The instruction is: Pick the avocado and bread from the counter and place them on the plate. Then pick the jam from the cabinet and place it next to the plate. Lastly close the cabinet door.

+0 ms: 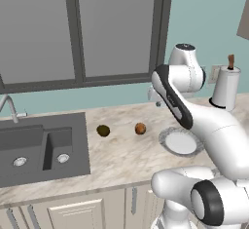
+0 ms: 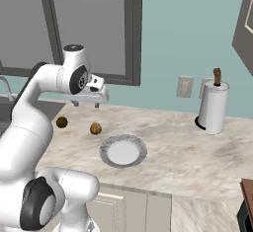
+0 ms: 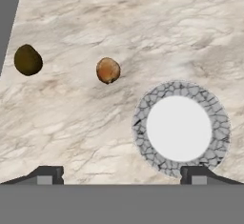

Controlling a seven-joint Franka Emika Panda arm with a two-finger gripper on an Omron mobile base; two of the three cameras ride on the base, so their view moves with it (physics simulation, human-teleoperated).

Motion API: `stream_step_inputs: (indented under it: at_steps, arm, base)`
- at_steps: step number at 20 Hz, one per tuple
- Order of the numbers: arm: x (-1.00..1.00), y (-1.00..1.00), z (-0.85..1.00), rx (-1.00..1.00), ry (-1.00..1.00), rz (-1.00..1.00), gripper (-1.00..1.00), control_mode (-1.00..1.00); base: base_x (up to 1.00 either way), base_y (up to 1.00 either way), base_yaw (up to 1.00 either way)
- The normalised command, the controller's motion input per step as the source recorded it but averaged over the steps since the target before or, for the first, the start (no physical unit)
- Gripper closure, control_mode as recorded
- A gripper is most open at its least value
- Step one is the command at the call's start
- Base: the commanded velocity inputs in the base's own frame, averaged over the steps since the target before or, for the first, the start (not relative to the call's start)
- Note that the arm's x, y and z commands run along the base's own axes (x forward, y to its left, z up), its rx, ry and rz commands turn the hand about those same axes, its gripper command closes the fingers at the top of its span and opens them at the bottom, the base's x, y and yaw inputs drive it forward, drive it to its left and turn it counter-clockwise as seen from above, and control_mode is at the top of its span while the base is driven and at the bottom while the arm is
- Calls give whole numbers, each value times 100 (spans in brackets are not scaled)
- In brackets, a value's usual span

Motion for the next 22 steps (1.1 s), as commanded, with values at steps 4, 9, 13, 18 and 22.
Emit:
stream_step_inputs:
  at_steps: [4, 9, 13, 18, 22]
  arm:
    - [0, 7, -53, 0, 0, 0, -100, -100]
    - [0, 20, -62, 0, 0, 0, -100, -100]
    - [0, 28, -57, 0, 0, 0, -100, -100]
    - [1, 24, -41, 0, 0, 0, -100, -100]
    - [12, 12, -22, 0, 0, 0, -100, -100]
  base:
    - [0, 0, 0]
    - [0, 0, 0]
    - [0, 0, 0]
    - [0, 0, 0]
    - [0, 0, 0]
